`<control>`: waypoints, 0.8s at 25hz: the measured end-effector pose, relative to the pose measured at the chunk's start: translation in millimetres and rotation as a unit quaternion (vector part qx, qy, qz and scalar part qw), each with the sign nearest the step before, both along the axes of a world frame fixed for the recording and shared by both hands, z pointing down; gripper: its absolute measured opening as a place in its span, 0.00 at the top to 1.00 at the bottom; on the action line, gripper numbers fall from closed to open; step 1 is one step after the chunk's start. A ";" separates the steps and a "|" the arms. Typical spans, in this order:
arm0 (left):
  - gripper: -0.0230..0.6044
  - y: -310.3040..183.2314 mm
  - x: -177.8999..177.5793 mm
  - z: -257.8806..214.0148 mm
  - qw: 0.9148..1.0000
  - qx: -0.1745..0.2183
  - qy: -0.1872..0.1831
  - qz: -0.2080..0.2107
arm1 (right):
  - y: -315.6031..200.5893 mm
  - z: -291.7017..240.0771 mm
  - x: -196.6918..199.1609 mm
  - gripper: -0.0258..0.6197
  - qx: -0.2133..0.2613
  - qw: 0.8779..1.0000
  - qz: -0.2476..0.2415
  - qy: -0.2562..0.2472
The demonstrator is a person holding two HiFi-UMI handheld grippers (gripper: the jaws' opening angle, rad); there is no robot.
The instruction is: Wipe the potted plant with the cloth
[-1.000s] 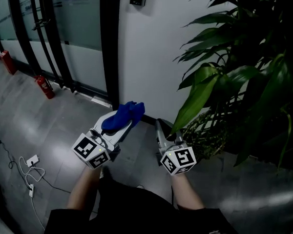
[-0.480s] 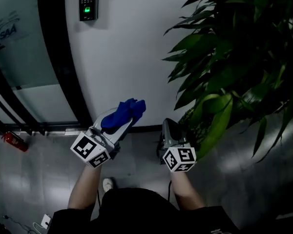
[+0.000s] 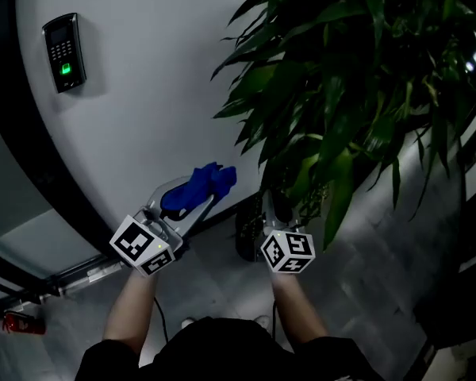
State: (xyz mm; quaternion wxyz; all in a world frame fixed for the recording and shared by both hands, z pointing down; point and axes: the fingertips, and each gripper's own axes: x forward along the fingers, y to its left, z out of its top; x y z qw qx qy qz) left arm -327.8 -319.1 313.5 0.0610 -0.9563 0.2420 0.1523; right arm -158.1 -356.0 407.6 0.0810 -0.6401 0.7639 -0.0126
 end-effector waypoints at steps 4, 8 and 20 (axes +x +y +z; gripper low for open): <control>0.72 -6.5 17.0 -21.8 0.999 0.026 -0.014 0.037 | -4.8 -18.4 4.8 0.96 0.019 1.000 0.020 -0.011; 0.72 -14.9 32.1 -50.6 0.996 0.069 -0.031 0.045 | -15.8 -35.6 9.1 0.96 0.043 0.999 0.019 -0.003; 0.72 -28.8 81.6 -133.1 0.970 0.210 -0.118 0.031 | -20.3 -80.4 -2.8 0.96 0.157 0.984 -0.078 0.030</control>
